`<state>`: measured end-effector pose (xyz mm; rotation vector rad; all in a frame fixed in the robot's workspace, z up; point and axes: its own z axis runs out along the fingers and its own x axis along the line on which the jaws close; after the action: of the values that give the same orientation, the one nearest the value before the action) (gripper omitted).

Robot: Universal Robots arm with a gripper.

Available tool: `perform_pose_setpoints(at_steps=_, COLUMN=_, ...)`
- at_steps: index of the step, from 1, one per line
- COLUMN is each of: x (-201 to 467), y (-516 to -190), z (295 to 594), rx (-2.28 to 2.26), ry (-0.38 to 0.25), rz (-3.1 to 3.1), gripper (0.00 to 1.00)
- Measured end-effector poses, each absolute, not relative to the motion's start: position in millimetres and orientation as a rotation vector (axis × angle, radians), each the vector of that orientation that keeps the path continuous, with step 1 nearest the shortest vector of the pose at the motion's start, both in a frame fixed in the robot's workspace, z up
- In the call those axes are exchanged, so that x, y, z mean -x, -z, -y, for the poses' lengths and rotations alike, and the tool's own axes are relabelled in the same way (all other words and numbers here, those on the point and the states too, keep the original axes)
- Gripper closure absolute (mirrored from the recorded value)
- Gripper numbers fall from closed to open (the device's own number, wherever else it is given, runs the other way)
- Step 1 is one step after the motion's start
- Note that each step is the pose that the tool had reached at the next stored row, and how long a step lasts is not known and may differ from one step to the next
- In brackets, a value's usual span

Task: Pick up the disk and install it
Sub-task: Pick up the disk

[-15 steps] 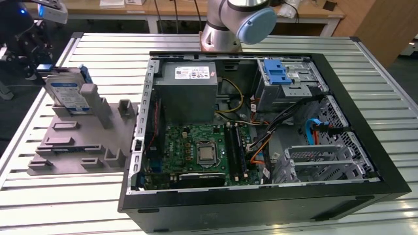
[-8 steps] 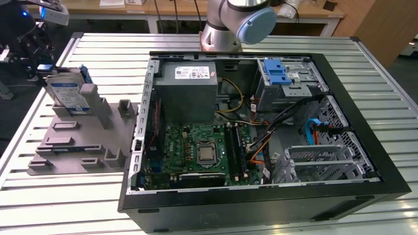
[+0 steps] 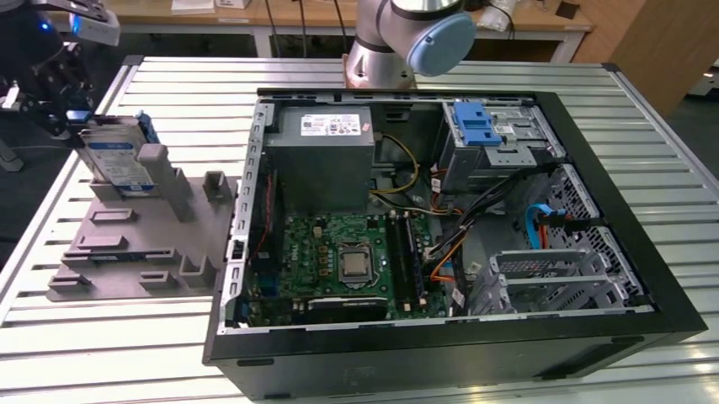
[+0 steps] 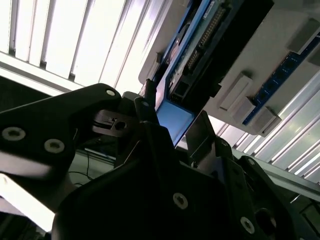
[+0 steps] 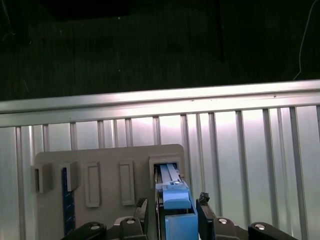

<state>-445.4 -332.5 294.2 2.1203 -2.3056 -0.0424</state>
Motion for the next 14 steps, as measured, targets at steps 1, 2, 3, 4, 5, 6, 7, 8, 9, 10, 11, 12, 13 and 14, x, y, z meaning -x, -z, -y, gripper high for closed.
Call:
perform_pose_setpoints(at_steps=1, x=445.4, y=-293.6, z=332.5, rx=-2.122, ry=0.041, rz=2.305, gripper=0.49)
perform_pose_setpoints(at_steps=2, x=445.4, y=-293.0, z=332.6, rx=-2.124, ry=0.040, rz=2.305, gripper=0.49)
perform_pose_setpoints(at_steps=3, x=445.5, y=-292.4, z=332.5, rx=-2.125, ry=0.038, rz=2.305, gripper=0.49)
perform_pose_setpoints(at_steps=4, x=445.5, y=-291.9, z=332.5, rx=-2.127, ry=0.036, rz=2.306, gripper=0.49)
perform_pose_setpoints(at_steps=5, x=445.5, y=-291.4, z=332.5, rx=-2.129, ry=0.033, rz=2.307, gripper=0.49)
perform_pose_setpoints(at_steps=6, x=445.5, y=-291.0, z=332.5, rx=-2.130, ry=0.029, rz=2.308, gripper=0.51)
perform_pose_setpoints(at_steps=7, x=445.5, y=-290.7, z=332.5, rx=-2.132, ry=0.026, rz=2.310, gripper=0.51)
perform_pose_setpoints(at_steps=8, x=445.4, y=-290.5, z=332.5, rx=-2.133, ry=0.023, rz=2.311, gripper=0.58)
perform_pose_setpoints(at_steps=9, x=445.4, y=-290.5, z=332.5, rx=-2.134, ry=0.021, rz=2.312, gripper=0.58)
perform_pose_setpoints(at_steps=10, x=445.4, y=-290.4, z=332.5, rx=-2.134, ry=0.021, rz=2.312, gripper=0.59)
perform_pose_setpoints(at_steps=11, x=445.4, y=-290.4, z=332.5, rx=-2.134, ry=0.021, rz=2.312, gripper=0.59)
perform_pose_setpoints(at_steps=12, x=445.4, y=-290.4, z=332.5, rx=-2.135, ry=0.021, rz=2.312, gripper=0.63)
perform_pose_setpoints(at_steps=13, x=445.4, y=-290.4, z=332.5, rx=-2.134, ry=0.021, rz=2.312, gripper=0.63)
perform_pose_setpoints(at_steps=14, x=445.4, y=-290.4, z=332.5, rx=-2.134, ry=0.021, rz=2.312, gripper=0.63)
